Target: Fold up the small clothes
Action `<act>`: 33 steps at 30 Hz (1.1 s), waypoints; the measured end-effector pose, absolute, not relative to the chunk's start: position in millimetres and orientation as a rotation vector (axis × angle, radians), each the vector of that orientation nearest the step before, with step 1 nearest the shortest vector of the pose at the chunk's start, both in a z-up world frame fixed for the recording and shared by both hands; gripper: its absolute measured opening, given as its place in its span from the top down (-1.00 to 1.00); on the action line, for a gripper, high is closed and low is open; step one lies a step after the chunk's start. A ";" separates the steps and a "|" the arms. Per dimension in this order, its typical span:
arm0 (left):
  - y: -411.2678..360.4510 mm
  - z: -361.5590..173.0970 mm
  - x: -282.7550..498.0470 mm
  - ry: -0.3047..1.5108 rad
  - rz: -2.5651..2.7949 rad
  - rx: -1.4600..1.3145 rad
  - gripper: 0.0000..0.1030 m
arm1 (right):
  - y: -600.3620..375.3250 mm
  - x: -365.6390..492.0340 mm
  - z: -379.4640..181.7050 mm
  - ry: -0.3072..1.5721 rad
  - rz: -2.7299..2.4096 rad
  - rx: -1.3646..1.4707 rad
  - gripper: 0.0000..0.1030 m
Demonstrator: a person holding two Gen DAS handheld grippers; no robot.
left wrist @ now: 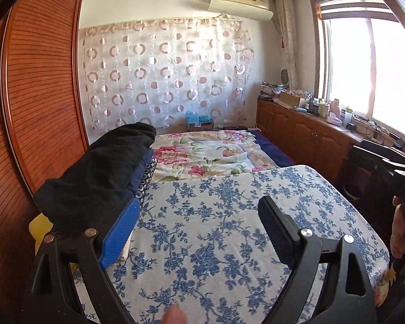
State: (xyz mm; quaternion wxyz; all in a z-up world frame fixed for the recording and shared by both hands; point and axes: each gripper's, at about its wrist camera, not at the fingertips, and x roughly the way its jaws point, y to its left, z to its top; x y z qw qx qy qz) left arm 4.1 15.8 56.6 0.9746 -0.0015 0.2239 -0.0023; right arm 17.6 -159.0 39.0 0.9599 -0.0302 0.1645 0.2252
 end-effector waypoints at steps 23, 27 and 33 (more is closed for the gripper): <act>2.4 94.4 -22.2 0.380 0.011 -0.026 -0.74 | -142.8 -30.8 37.4 0.286 0.363 -0.015 -0.70; 1.9 93.7 -21.0 0.384 0.018 -0.028 -0.74 | -147.5 -20.3 35.9 0.287 0.366 -0.016 -0.70; 2.4 92.5 -20.4 0.388 0.022 -0.030 -0.74 | -152.2 -18.3 35.3 0.286 0.368 -0.016 -0.70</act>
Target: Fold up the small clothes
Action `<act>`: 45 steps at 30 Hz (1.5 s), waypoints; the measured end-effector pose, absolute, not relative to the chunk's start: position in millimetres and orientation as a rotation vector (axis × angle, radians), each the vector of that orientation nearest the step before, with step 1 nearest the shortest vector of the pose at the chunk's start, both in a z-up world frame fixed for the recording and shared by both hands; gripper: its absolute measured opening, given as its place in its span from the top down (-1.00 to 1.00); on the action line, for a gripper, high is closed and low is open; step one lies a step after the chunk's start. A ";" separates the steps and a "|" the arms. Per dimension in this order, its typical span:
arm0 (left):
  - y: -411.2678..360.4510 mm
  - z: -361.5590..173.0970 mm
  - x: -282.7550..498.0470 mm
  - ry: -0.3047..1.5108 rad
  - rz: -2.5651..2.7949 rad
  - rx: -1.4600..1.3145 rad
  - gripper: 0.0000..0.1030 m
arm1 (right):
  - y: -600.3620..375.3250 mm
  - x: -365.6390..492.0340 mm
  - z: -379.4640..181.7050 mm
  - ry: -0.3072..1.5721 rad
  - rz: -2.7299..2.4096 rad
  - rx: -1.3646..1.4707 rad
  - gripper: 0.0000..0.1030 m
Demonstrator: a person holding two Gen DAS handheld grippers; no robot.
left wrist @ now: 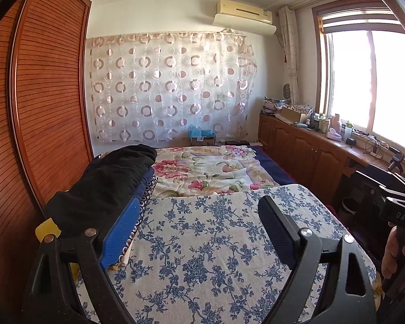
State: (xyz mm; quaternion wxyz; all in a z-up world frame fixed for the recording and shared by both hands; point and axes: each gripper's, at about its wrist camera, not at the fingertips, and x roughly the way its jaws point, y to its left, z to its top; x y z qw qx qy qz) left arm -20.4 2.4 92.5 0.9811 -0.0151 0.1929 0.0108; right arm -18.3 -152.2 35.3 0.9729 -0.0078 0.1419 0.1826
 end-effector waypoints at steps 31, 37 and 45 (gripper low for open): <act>2.8 90.4 -20.6 0.393 0.024 -0.028 -0.74 | -170.2 -13.9 35.2 0.286 0.387 -0.029 -0.70; 3.2 90.6 -20.4 0.393 0.023 -0.029 -0.74 | -172.1 -13.3 35.6 0.285 0.389 -0.030 -0.70; 3.1 90.6 -20.5 0.390 0.026 -0.027 -0.74 | -175.9 -12.5 35.7 0.285 0.393 -0.030 -0.70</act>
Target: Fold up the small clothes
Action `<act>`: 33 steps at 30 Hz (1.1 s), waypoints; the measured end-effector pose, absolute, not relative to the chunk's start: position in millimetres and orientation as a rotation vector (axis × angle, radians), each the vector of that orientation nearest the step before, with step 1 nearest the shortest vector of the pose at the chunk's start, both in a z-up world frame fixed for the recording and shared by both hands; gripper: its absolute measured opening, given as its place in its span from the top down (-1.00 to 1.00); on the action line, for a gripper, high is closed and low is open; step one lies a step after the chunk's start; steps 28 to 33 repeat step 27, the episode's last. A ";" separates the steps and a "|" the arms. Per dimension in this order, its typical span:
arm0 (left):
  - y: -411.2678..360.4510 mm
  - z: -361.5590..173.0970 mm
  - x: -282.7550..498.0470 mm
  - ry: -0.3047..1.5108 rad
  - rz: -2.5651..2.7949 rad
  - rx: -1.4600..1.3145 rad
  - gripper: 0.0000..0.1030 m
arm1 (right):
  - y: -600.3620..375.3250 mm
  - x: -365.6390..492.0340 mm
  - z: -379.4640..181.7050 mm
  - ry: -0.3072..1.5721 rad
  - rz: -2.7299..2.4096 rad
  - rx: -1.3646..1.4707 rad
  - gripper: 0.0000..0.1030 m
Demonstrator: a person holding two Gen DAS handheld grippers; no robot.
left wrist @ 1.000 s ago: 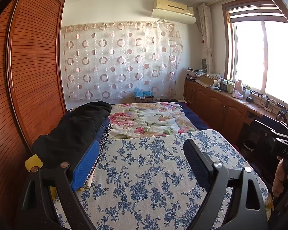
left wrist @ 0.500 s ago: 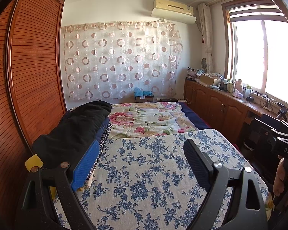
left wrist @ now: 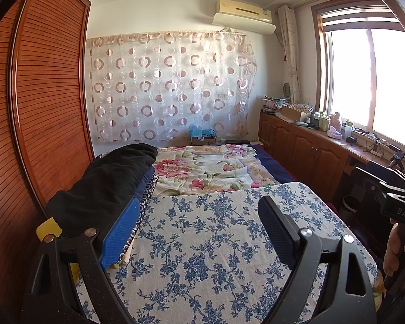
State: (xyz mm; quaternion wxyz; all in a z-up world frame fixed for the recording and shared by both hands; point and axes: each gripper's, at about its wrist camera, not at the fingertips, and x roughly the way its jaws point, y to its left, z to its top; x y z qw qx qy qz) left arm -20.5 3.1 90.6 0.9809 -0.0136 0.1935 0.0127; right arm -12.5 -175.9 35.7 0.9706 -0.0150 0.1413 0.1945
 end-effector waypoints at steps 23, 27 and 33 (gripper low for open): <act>7.8 91.4 -20.9 0.397 0.033 -0.035 -0.74 | -181.0 -11.1 35.7 0.290 0.397 -0.032 -0.69; 7.8 91.3 -20.8 0.398 0.033 -0.035 -0.74 | -180.4 -10.9 35.6 0.292 0.397 -0.032 -0.70; 7.8 91.3 -20.8 0.398 0.033 -0.035 -0.74 | -180.4 -10.9 35.6 0.292 0.397 -0.032 -0.70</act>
